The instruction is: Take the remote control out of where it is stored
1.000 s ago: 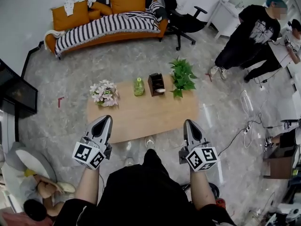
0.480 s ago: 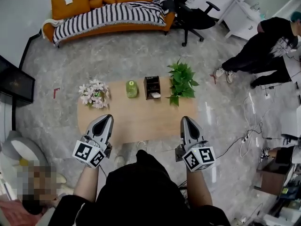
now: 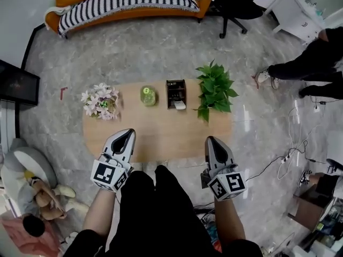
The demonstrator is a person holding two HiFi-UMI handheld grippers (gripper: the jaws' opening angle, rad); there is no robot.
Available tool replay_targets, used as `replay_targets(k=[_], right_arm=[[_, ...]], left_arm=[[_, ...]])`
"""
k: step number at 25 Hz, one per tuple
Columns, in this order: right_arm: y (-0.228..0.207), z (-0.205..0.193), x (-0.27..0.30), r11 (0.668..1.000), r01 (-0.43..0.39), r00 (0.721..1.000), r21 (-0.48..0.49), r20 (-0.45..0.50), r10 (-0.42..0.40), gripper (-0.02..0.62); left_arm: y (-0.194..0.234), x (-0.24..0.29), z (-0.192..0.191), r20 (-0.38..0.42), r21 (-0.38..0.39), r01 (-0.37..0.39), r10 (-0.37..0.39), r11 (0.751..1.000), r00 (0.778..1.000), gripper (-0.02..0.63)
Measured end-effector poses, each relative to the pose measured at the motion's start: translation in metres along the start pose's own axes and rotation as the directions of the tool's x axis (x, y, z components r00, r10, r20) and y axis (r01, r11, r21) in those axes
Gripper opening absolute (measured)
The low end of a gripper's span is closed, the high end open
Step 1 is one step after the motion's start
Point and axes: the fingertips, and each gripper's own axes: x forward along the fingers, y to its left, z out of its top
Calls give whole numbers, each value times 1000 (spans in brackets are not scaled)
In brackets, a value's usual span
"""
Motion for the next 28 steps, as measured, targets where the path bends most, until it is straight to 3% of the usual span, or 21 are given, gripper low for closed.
replay_targets(k=[10, 19, 28], right_arm=[[-5, -76, 32, 996, 35, 990, 87, -137, -23, 6], [-14, -94, 49, 988, 72, 988, 136, -144, -52, 6], [-29, -125, 29, 965, 139, 978, 222, -184, -98, 6]], left_arm=[[15, 82, -49, -141, 21, 91, -87, 996, 986, 8], [17, 178, -76, -229, 88, 207, -182, 974, 956, 11], [31, 269, -83, -334, 177, 251, -182, 952, 925, 198]])
